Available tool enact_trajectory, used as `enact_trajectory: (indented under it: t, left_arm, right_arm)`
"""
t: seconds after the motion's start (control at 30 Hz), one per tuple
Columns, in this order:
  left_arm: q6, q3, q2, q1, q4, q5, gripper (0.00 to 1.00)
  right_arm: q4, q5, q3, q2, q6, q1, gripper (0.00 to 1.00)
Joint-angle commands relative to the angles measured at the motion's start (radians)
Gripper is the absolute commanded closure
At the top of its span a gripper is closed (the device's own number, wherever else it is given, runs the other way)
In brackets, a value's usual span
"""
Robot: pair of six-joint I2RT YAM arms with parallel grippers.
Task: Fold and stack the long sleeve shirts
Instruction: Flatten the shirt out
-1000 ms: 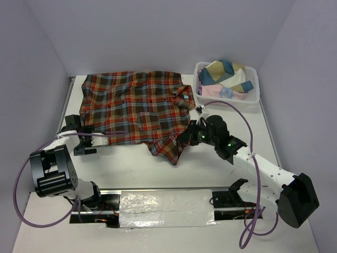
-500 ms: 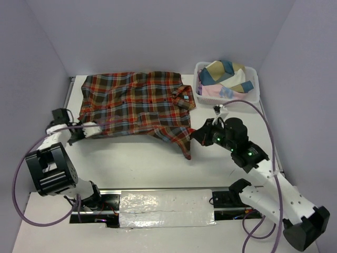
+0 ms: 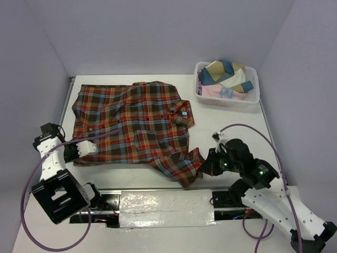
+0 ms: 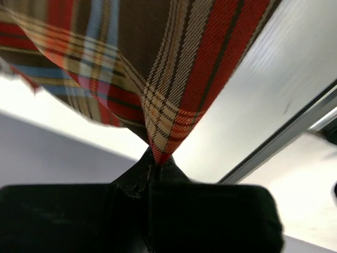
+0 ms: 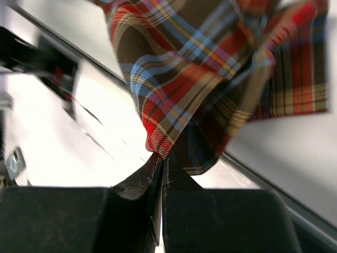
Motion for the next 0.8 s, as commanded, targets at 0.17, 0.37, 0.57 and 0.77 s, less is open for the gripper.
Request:
enact_trajectory:
  t: [0.17, 0.37, 0.57, 0.77]
  left_arm:
    - [-0.492, 0.286, 0.308, -0.354, 0.174, 0.028, 1.00]
    - [-1.027, 1.613, 0.855, -0.398, 0.169, 0.122, 1.00]
    - [-1.419, 1.530, 0.771, -0.392, 1.125, 0.041, 1.00]
    - [-1.310, 1.306, 0.640, -0.411, 1.116, 0.217, 1.00]
  right_arm:
    - [0.248, -0.193, 0.348, 0.674, -0.004, -0.113, 1.00]
    - [0.049, -0.250, 2.135, 1.650, 0.125, -0.318, 1.00]
    - [1.111, -0.159, 2.046, 1.661, 0.632, -0.554, 1.00]
    - [1.138, -0.154, 1.791, 1.444, 0.470, -0.506, 1.00]
